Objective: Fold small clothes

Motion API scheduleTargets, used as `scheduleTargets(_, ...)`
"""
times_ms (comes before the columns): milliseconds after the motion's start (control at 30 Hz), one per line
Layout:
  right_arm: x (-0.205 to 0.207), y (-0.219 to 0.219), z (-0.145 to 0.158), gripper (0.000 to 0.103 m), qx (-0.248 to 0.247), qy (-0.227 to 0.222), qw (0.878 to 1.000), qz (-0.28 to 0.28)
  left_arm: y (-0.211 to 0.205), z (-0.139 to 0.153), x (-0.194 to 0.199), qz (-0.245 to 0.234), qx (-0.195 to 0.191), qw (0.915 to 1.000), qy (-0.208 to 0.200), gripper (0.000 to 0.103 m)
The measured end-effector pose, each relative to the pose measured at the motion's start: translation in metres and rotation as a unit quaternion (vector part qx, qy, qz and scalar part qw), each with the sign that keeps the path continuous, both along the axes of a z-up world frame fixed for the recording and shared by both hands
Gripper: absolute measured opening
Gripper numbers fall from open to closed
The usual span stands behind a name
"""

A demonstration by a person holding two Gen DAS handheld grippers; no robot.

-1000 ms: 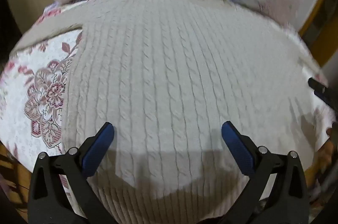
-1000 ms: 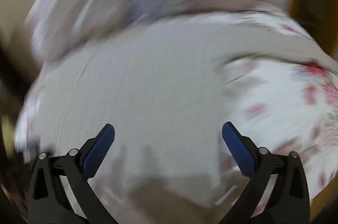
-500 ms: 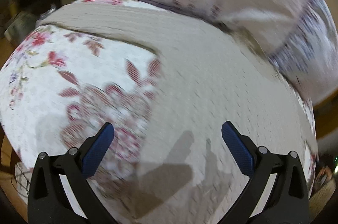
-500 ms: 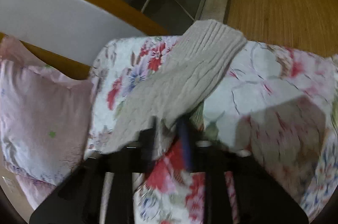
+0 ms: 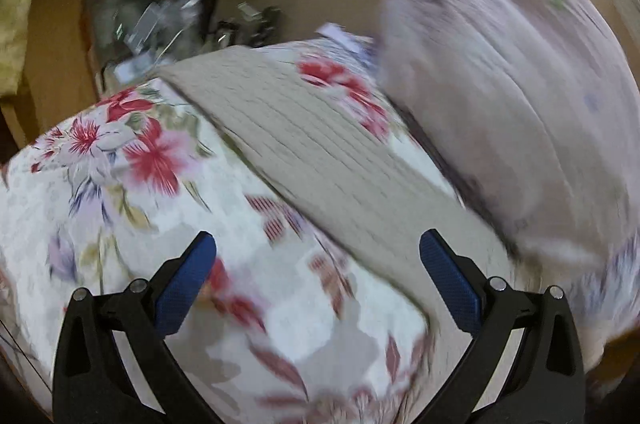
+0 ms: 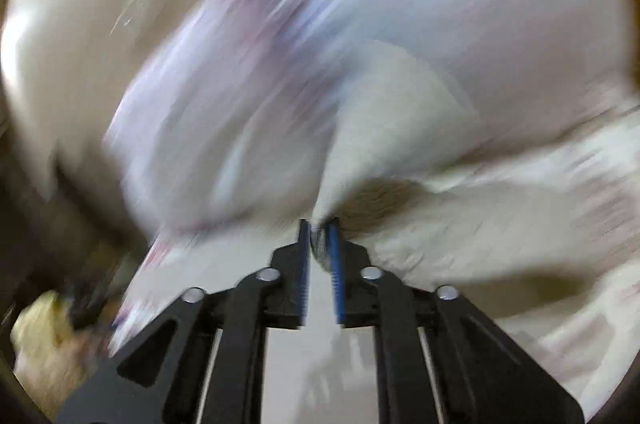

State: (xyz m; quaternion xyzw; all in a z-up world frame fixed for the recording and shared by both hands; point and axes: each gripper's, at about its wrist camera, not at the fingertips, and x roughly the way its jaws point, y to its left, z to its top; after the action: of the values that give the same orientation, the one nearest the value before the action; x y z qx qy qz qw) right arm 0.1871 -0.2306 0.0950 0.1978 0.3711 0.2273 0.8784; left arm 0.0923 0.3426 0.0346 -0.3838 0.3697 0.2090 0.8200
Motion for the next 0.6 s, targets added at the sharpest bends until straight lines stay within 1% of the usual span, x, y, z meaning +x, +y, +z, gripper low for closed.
scheduleTargets(33,-0.002,0.037,-0.013,0.04,-0.007,0.035,0.998,0.049,0.012,-0.004,0.002,0.015,-0.016,0.9998,0.002,0.101)
scheduleTargets(67,-0.008,0.073,-0.029,0.041,-0.017,0.066,0.993,0.092,0.022,-0.007,0.002,0.028,-0.028,0.9992,0.0,0.1)
scheduleTargets(100,-0.015,0.088,-0.035,0.043,-0.019,0.075,0.991,0.106,0.035,-0.01,0.002,0.048,-0.038,0.9981,-0.003,0.1)
scheduleTargets(133,-0.02,0.097,-0.041,0.044,-0.016,0.082,0.99,0.117,0.044,-0.011,0.003,0.057,-0.044,0.9974,-0.007,0.096)
scheduleTargets(167,-0.028,0.101,-0.044,0.048,-0.016,0.086,0.989,0.123,0.051,-0.013,0.003,0.062,-0.049,0.9968,-0.012,0.094)
scheduleTargets(200,-0.033,0.1,-0.047,0.053,-0.024,0.091,0.988,0.122,0.061,-0.014,0.005,0.066,-0.056,0.9961,-0.015,0.089)
scheduleTargets(267,-0.032,0.085,-0.054,0.055,-0.041,0.109,0.989,0.093,0.074,-0.014,0.01,0.071,-0.061,0.9954,-0.018,0.08)
scheduleTargets(300,-0.033,0.076,-0.06,0.055,-0.04,0.117,0.989,0.078,0.083,-0.014,0.011,0.074,-0.067,0.9947,-0.024,0.078)
scheduleTargets(333,-0.035,0.063,-0.064,0.056,-0.038,0.127,0.99,0.054,0.086,-0.014,0.011,0.077,-0.07,0.9943,-0.025,0.073)
scheduleTargets(400,-0.04,0.044,-0.068,0.058,-0.032,0.139,0.99,0.019,0.097,-0.014,0.011,0.091,-0.083,0.9919,-0.032,0.067)
scheduleTargets(433,-0.042,0.038,-0.069,0.058,-0.03,0.142,0.989,0.007,0.101,-0.014,0.011,0.097,-0.087,0.9909,-0.034,0.061)
scheduleTargets(467,-0.044,0.034,-0.07,0.06,-0.031,0.144,0.989,-0.002,0.106,-0.015,0.011,0.104,-0.091,0.9899,-0.033,0.053)
scheduleTargets(500,-0.045,0.03,-0.07,0.061,-0.034,0.145,0.989,-0.007,0.116,-0.017,0.014,0.113,-0.095,0.9884,-0.034,0.05)
scheduleTargets(533,-0.046,0.031,-0.07,0.061,-0.035,0.145,0.989,-0.008,0.12,-0.017,0.015,0.119,-0.097,0.9876,-0.033,0.044)
scheduleTargets(600,-0.048,0.036,-0.069,0.062,-0.04,0.146,0.989,-0.003,0.127,-0.019,0.017,0.126,-0.092,0.9874,-0.028,0.028)
